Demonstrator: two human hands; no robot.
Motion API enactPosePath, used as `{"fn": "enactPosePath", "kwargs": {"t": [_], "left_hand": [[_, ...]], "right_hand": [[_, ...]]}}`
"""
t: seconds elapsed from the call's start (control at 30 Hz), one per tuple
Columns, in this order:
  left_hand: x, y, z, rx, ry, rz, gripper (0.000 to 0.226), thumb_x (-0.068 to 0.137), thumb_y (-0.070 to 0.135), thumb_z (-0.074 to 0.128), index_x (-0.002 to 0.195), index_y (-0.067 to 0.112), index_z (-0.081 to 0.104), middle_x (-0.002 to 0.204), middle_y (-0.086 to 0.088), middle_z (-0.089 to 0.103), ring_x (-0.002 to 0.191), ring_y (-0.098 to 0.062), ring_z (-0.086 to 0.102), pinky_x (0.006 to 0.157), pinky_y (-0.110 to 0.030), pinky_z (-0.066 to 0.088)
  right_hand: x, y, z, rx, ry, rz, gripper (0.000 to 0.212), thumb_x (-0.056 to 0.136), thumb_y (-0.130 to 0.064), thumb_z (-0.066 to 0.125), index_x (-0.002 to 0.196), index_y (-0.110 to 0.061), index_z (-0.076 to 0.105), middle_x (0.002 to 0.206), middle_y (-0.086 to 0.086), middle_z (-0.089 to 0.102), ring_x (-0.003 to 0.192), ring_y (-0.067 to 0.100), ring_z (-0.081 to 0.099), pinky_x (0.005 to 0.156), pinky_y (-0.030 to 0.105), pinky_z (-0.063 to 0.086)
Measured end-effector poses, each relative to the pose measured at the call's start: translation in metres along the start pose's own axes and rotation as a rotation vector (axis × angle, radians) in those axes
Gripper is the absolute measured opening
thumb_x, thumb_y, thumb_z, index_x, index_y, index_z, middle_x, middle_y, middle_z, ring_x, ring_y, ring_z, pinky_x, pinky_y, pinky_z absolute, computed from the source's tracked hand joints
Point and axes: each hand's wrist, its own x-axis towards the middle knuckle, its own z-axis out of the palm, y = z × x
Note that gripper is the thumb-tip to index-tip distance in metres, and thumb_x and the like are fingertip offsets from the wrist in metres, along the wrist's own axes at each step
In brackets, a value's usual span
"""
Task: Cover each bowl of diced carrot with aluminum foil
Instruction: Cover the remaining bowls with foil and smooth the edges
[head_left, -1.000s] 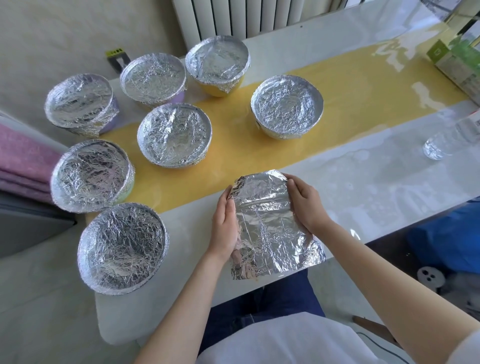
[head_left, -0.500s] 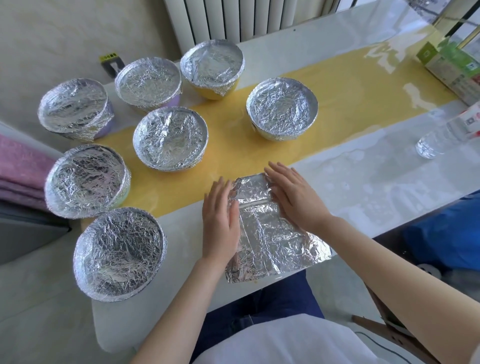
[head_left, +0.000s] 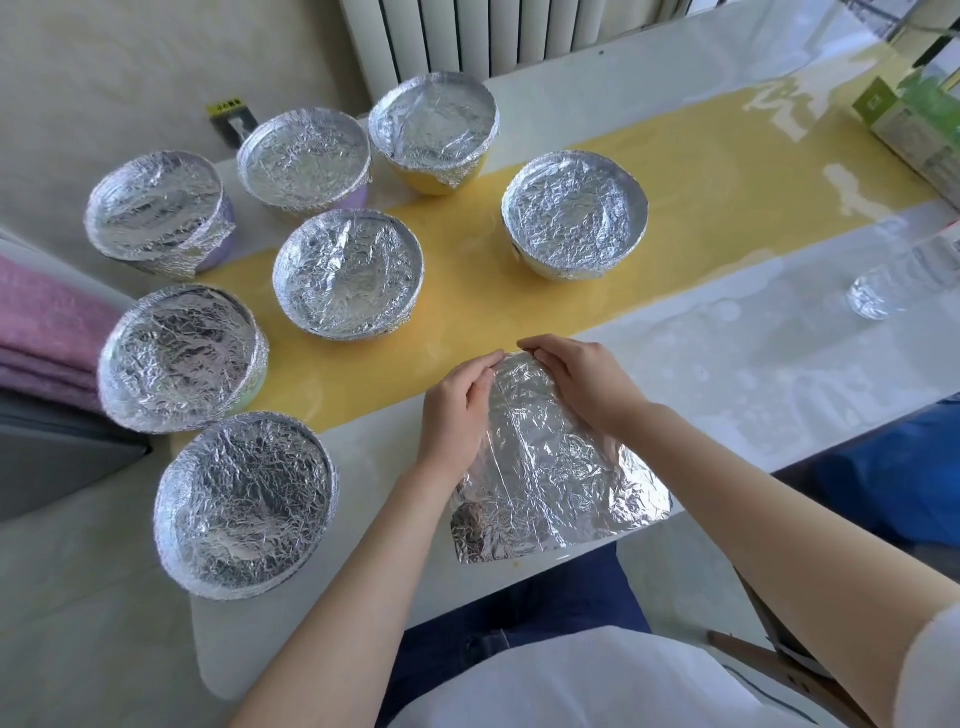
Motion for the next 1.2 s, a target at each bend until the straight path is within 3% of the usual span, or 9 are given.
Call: {"fn": "enactPosePath", "kwargs": {"t": [0.07,0.13,0.27,0.43,0.6,0.77,0.93,1.07,1.2], "left_hand": [[0.000,0.001,0.000,-0.011,0.013,-0.031,0.027,0.096,0.009,0.049,0.119,0.011,0.063,0.087,-0.012,0.071,0.058,-0.006,0.055,0.052,-0.019,0.037],[0.001,0.001,0.001,-0.014,0.025,-0.045,0.026,0.095,0.008,0.050,0.117,0.011,0.065,0.083,-0.019,0.069,0.046,-0.001,0.045,0.048,-0.007,0.029],[0.002,0.004,0.000,-0.026,0.034,-0.060,0.025,0.095,0.007,0.051,0.115,0.008,0.065,0.089,-0.026,0.066,0.067,-0.011,0.047,0.048,-0.003,0.029],[0.003,0.003,0.002,-0.041,0.043,-0.079,0.023,0.095,0.009,0.051,0.112,0.008,0.066,0.082,-0.026,0.066,0.043,0.004,0.044,0.046,-0.005,0.028],[0.002,-0.001,0.004,-0.025,0.046,-0.067,0.024,0.096,0.011,0.049,0.113,0.009,0.067,0.063,-0.004,0.061,0.044,0.004,0.044,0.046,-0.007,0.028],[-0.005,-0.004,0.006,0.014,0.148,-0.075,0.024,0.097,0.010,0.048,0.111,0.014,0.067,0.092,-0.001,0.071,0.072,-0.007,0.058,0.061,-0.017,0.045],[-0.030,0.000,0.009,0.034,0.429,-0.254,0.025,0.096,0.006,0.043,0.113,0.010,0.061,0.096,0.000,0.066,0.084,-0.013,0.059,0.068,-0.010,0.037],[-0.052,-0.003,0.012,-0.048,0.415,-0.331,0.018,0.095,0.008,0.042,0.091,0.026,0.043,0.088,-0.008,0.062,0.071,-0.025,0.059,0.060,-0.034,0.045],[-0.069,-0.002,0.010,-0.084,0.405,-0.420,0.028,0.091,0.001,0.043,0.078,0.025,0.034,0.095,-0.016,0.054,0.075,-0.026,0.053,0.056,-0.017,0.039]], "right_hand": [[0.000,0.000,0.001,-0.026,0.002,-0.003,0.026,0.098,-0.018,0.047,0.117,-0.011,0.063,0.108,0.006,0.070,0.094,0.026,0.066,0.082,0.032,0.048],[-0.001,0.000,0.002,-0.056,0.008,-0.016,0.026,0.098,-0.017,0.046,0.117,-0.011,0.063,0.110,0.006,0.069,0.095,0.026,0.065,0.083,0.032,0.047],[-0.001,-0.001,0.004,-0.085,0.030,-0.017,0.025,0.097,-0.015,0.047,0.114,-0.009,0.064,0.106,0.007,0.070,0.091,0.029,0.066,0.080,0.034,0.048],[0.001,-0.001,0.005,-0.135,0.004,-0.005,0.024,0.097,-0.012,0.046,0.115,-0.009,0.063,0.106,0.008,0.070,0.091,0.030,0.065,0.080,0.038,0.050],[0.002,-0.001,0.005,-0.156,-0.036,0.011,0.027,0.098,-0.013,0.044,0.119,-0.010,0.061,0.110,0.008,0.068,0.096,0.030,0.064,0.082,0.037,0.050],[-0.003,-0.003,0.005,-0.291,-0.014,-0.051,0.039,0.099,-0.018,0.041,0.137,-0.006,0.044,0.147,0.014,0.038,0.137,0.030,0.033,0.113,0.039,0.025],[-0.021,-0.017,0.014,-0.299,0.076,0.055,0.044,0.097,-0.012,0.041,0.140,-0.003,0.034,0.152,0.017,0.024,0.141,0.031,0.020,0.117,0.041,0.018],[-0.032,-0.019,0.023,-0.335,0.102,0.063,0.046,0.096,-0.012,0.045,0.140,0.002,0.036,0.149,0.019,0.032,0.141,0.033,0.023,0.117,0.046,0.016],[-0.045,-0.017,0.027,-0.338,0.129,0.112,0.050,0.099,-0.018,0.035,0.146,-0.003,0.025,0.154,0.013,0.021,0.145,0.029,0.010,0.118,0.039,0.001]]}}
